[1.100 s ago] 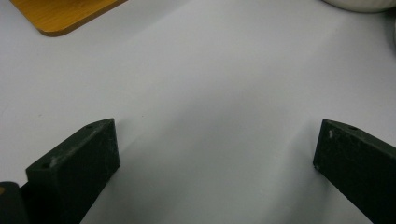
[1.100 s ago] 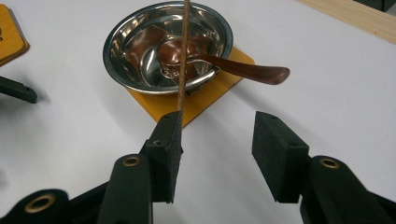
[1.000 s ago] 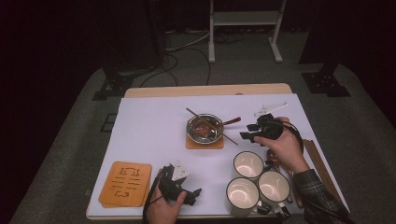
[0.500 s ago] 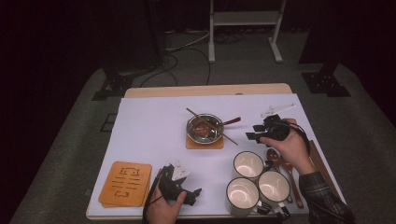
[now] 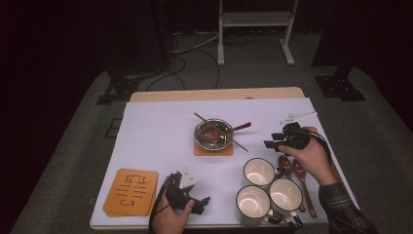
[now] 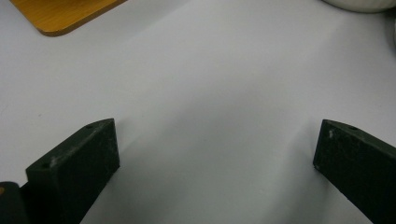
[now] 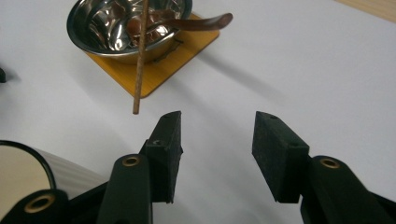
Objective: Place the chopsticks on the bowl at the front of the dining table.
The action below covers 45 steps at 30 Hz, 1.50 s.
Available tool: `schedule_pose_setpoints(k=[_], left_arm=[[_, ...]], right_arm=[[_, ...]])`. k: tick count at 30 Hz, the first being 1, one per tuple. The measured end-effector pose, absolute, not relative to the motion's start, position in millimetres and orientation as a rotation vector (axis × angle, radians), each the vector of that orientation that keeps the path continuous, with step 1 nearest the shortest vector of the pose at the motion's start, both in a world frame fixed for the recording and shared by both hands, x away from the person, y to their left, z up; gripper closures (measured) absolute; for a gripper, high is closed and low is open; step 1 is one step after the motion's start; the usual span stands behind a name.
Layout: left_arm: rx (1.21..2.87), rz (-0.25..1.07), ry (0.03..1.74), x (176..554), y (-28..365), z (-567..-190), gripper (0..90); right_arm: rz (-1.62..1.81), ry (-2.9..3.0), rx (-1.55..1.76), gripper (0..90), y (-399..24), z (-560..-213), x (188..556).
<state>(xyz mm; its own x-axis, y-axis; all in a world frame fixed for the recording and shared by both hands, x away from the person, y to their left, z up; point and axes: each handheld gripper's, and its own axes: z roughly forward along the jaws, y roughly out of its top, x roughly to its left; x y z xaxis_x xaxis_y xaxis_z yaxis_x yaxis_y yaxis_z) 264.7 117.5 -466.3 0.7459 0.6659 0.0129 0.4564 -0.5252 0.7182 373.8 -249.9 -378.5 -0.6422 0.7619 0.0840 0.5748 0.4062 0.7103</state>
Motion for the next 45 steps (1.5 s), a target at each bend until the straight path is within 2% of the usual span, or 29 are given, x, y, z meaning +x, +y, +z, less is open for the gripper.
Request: schedule_pose_setpoints(k=[45], left_arm=[[2.216, 0.372, 0.841, 265, 117, -466, 0.0]], right_arm=[[1.007, 2.305, 1.331, 50.0, -318, -390, 367]])
